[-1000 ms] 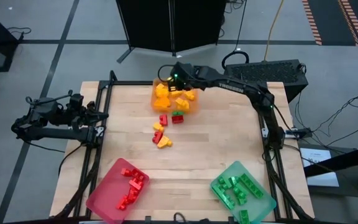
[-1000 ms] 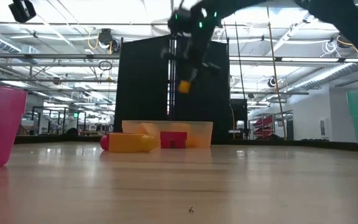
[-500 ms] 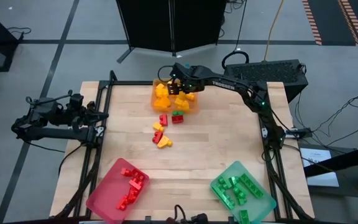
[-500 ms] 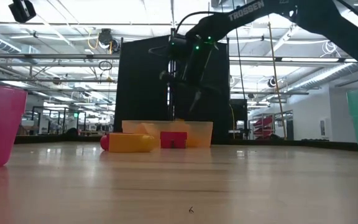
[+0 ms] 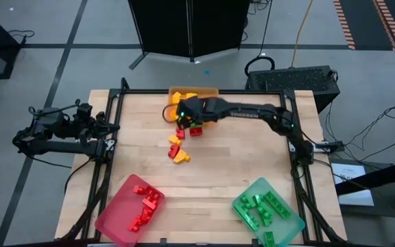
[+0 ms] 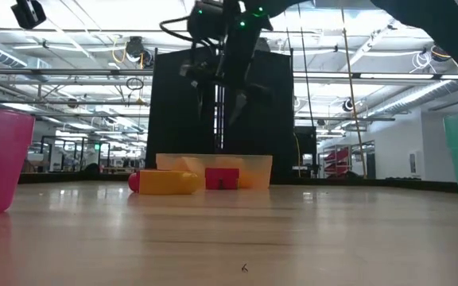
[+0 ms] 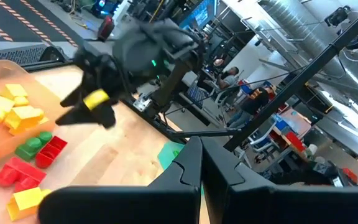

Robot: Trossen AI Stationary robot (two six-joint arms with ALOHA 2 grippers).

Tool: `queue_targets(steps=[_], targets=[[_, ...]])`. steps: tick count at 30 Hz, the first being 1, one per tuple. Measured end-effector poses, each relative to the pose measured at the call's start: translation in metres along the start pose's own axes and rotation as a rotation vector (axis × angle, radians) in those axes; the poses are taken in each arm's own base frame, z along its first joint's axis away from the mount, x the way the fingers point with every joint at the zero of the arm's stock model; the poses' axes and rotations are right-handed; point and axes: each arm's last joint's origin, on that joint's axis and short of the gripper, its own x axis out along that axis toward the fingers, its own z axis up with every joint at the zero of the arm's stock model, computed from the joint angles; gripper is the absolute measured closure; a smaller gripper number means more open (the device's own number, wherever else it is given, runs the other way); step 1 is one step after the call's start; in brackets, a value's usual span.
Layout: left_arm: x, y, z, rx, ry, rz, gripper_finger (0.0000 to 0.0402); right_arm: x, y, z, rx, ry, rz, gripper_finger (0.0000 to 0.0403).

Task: Sort blocks
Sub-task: Put the red 2 stud game piece into the pink bin

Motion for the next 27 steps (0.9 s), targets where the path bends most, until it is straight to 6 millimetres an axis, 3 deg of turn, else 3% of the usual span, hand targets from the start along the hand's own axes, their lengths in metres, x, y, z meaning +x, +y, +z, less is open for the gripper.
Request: queue_targets(steps=[4,13,27], targets=[[0.000,0.000,0.000,0.000,0.000,0.000,0.0398,0.007,0.008,-0.012,-0.079,-0.002,-0.026,0.0103],[0.000,0.000,0.000,-0.001,0.000,0.000,0.0398,0.038,0.004,-0.028,-0.024,0.137,-0.092,0.0103],[0.000,0.000,0.000,-0.001,0.012,-0.014,0.0398,0.055,-0.005,-0.045,0.001,0.205,-0.149,0.0103]])
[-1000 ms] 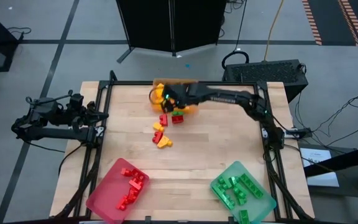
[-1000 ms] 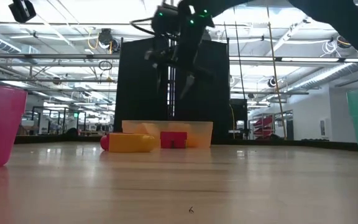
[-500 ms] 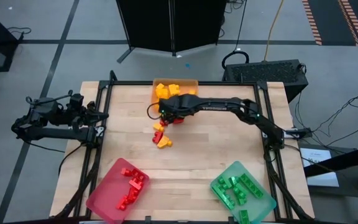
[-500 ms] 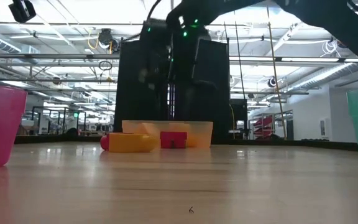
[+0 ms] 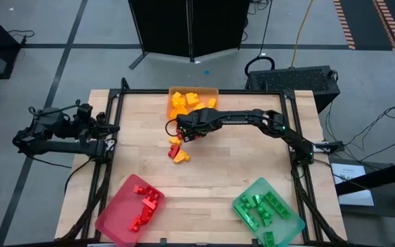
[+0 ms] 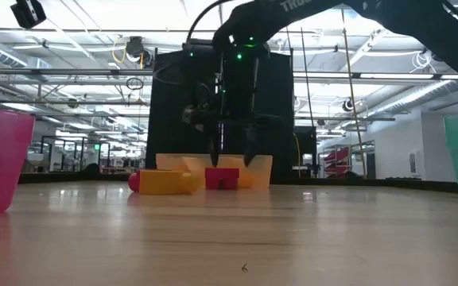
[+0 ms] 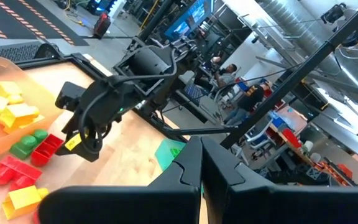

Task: Sort blocks
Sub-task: Put the red 2 stud game piece into the pink bin

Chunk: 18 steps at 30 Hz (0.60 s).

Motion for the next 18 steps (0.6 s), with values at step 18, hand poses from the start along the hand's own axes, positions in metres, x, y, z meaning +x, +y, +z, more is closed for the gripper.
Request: queue_targets(steps=[18], targets=[[0.000,0.000,0.000,0.000,0.000,0.000,0.0398,0.018,-0.003,0.011,0.089,0.034,0.116,0.0103]])
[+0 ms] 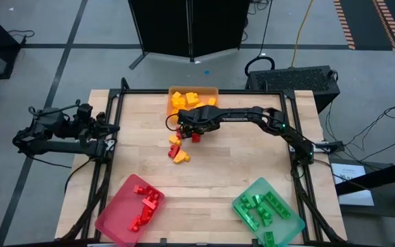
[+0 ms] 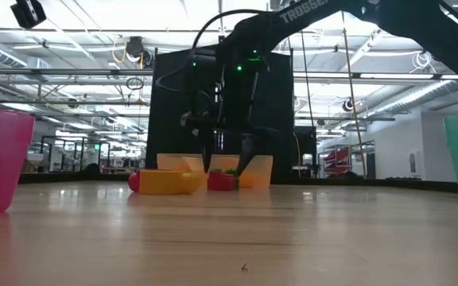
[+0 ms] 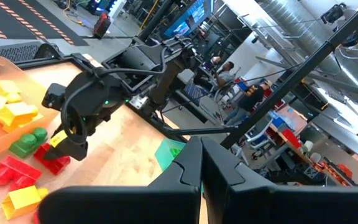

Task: Sort blocks
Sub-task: Put the red 2 stud game piece into the pink bin

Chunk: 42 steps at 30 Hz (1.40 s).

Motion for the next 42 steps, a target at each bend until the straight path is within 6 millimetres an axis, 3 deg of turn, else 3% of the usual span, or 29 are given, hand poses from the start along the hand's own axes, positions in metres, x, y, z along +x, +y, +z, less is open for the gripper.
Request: queue_targets(steps=[8,21,25,29,37,42], targets=[[0.000,0.000,0.000,0.000,0.000,0.000,0.0398,0.000,0.001,0.000,0.014,-0.004,0.008,0.0103],[0.000,0.000,0.000,0.000,0.000,0.000,0.0398,0.022,-0.003,-0.015,0.124,0.052,0.045,0.0105],[0.000,0.000,0.000,0.000,0.000,0.000,0.0398,0.022,-0.005,-0.017,0.126,0.065,0.036,0.0149],[0.000,0.000,0.000,0.000,0.000,0.000,0.0398,0.023,-0.006,-0.018,0.125,0.070,0.022,0.0250],[0.000,0.000,0.000,0.000,0.000,0.000,0.0398,0.019,0.001,-0.023,0.065,0.067,0.053,0.0256],[0.000,0.000,0.000,0.000,0.000,0.000,0.0398,-0.003,0.023,-0.028,-0.005,0.047,0.134,0.0256]])
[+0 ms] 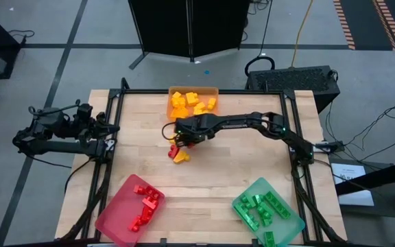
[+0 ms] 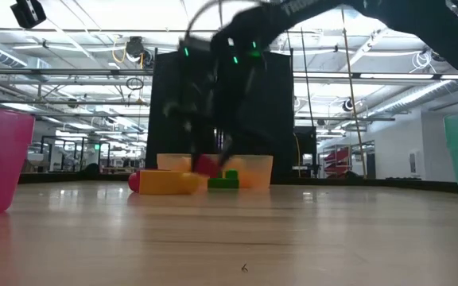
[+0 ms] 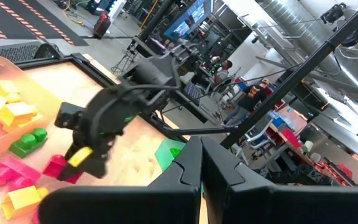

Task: Sort blocks
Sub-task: Put the red 2 stud game piece into the pink bin

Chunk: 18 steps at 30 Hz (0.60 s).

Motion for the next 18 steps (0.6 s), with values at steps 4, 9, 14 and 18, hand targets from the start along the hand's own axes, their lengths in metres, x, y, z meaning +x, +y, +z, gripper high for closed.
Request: queue_targets(steps=[4,9,14,18], targets=[[0.000,0.000,0.000,0.000,0.000,0.000,0.0398,-0.024,0.028,-0.008,-0.062,-0.079,0.076,0.0256],[0.000,0.000,0.000,0.004,0.000,0.000,0.0398,-0.060,0.070,-0.029,-0.238,-0.234,0.237,0.0256],[0.000,0.000,0.000,0.007,0.000,0.000,0.0398,-0.073,0.104,-0.063,-0.490,-0.300,0.463,0.0256],[0.000,0.000,0.000,0.007,0.000,0.000,0.0398,-0.066,0.120,-0.085,-0.689,-0.312,0.604,0.0256]])
